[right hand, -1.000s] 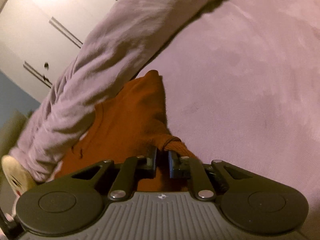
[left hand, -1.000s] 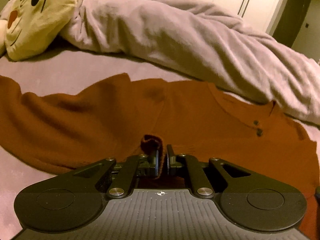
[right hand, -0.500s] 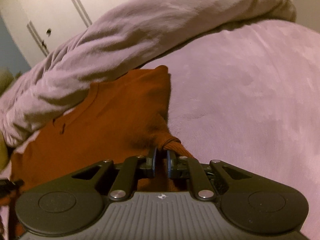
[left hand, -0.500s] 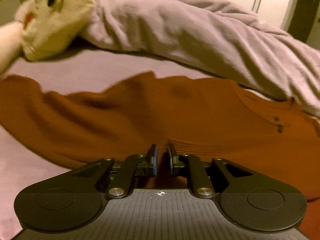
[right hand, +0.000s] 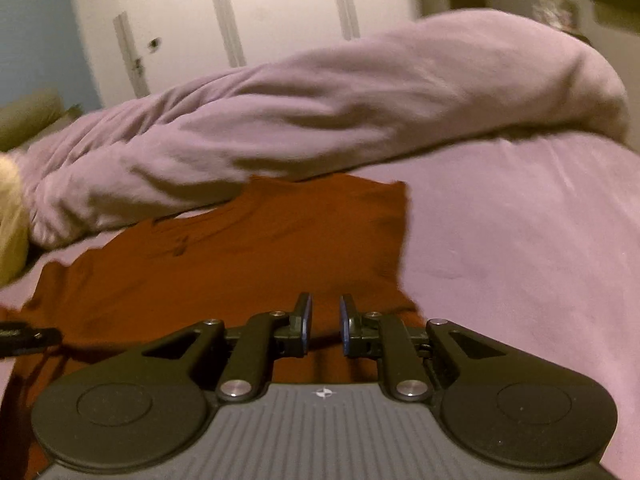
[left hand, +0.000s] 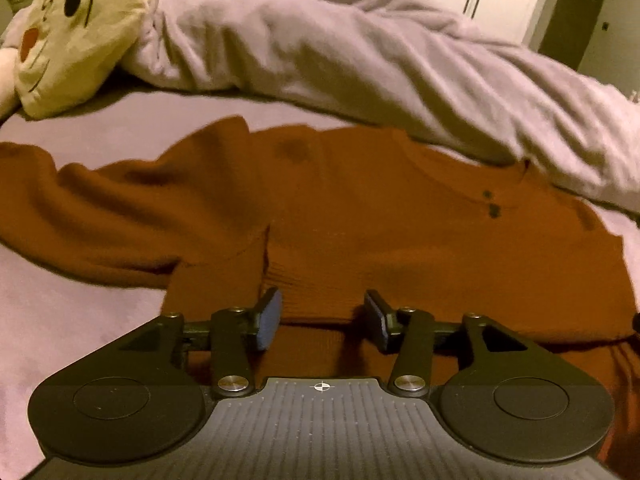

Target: Fold small clothes

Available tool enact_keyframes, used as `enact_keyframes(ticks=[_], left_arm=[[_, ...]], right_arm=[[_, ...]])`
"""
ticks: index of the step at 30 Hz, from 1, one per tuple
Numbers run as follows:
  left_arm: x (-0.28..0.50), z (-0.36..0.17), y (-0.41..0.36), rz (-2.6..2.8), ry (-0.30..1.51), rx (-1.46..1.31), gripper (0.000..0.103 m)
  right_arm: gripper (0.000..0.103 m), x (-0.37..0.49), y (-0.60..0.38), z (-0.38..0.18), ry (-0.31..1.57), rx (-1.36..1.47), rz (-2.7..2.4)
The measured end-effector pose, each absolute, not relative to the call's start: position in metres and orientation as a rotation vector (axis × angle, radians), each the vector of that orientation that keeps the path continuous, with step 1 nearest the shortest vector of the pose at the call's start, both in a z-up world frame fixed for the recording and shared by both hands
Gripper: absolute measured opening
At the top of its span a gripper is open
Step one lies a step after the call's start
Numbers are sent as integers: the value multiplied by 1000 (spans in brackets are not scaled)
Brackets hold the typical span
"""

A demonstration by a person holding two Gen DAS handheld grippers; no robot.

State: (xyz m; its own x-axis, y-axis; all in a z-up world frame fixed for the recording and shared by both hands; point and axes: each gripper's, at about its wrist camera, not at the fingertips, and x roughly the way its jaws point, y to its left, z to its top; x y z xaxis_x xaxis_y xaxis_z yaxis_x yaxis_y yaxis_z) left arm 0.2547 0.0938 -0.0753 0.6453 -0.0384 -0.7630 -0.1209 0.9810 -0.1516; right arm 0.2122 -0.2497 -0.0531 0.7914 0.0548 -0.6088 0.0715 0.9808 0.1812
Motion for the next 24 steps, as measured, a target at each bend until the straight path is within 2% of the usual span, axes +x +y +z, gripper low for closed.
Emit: enact_keyframes(ticks=[4, 5, 10, 13, 17, 22, 24], left_arm=[[257, -79, 91, 55, 865, -123, 56], [257, -80, 92, 76, 872, -109, 61], [246, -75, 121, 94, 875, -240, 63], [237, -70, 140, 104, 863, -287, 73], [224, -61, 185, 156, 813, -324, 81], [216, -59, 277, 299, 736, -437, 82], [213, -60, 312, 371, 709, -468, 82]], right_arm=[[14, 228, -225, -72, 719, 92, 31], [14, 230, -222, -78, 735, 77, 24], [14, 228, -210, -83, 727, -78, 47], [15, 229, -205, -78, 751, -159, 43], [18, 210, -206, -51, 739, -75, -31], [30, 159, -204, -23, 701, 47, -79], [31, 142, -201, -18, 695, 54, -91]])
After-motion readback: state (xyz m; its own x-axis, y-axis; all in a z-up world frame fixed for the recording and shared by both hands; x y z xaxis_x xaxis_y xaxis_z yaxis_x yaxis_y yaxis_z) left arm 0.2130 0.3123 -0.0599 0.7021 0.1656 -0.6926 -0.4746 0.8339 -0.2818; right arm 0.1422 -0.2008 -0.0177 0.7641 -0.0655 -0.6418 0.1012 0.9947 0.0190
